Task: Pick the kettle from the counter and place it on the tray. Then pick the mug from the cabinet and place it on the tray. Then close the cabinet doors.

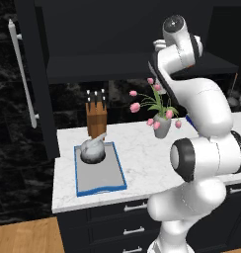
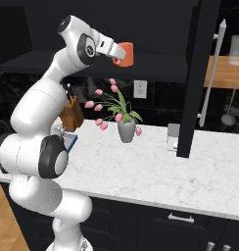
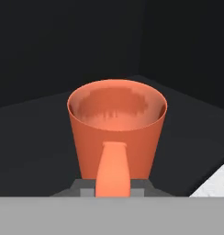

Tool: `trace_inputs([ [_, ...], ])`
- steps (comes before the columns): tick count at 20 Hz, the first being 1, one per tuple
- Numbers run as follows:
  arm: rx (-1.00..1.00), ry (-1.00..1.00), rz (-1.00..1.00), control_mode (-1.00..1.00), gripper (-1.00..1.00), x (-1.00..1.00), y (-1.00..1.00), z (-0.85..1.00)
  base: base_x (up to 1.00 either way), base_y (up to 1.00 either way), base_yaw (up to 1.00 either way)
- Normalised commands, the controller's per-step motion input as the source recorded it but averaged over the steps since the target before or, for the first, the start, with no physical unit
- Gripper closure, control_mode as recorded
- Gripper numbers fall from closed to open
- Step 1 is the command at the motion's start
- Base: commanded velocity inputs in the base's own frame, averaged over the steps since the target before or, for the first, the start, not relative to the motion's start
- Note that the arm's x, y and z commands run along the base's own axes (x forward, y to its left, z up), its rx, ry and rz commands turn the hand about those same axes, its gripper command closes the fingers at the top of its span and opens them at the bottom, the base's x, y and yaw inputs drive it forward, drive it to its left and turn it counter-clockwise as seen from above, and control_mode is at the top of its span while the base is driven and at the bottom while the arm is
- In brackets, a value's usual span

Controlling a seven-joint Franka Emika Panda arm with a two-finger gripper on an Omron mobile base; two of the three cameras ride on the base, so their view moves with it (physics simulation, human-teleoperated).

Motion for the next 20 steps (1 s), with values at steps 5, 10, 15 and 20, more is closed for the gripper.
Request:
trace_inputs([
  [5,0.0,-0.12,0.15,-1.0,1.0,-0.95,0.0,-0.01,0.0,0.0,0.0],
  [10,0.0,-0.03,0.47,-1.0,1.0,-1.0,0.0,0.16,0.0,0.0,0.0],
  [15,-0.04,0.0,0.81,-1.0,1.0,-0.89,0.16,0.14,0.0,0.0,0.0],
  [20,-0.07,0.0,0.98,-1.0,1.0,-0.4,0.42,0.02,0.0,0.0,0.0],
])
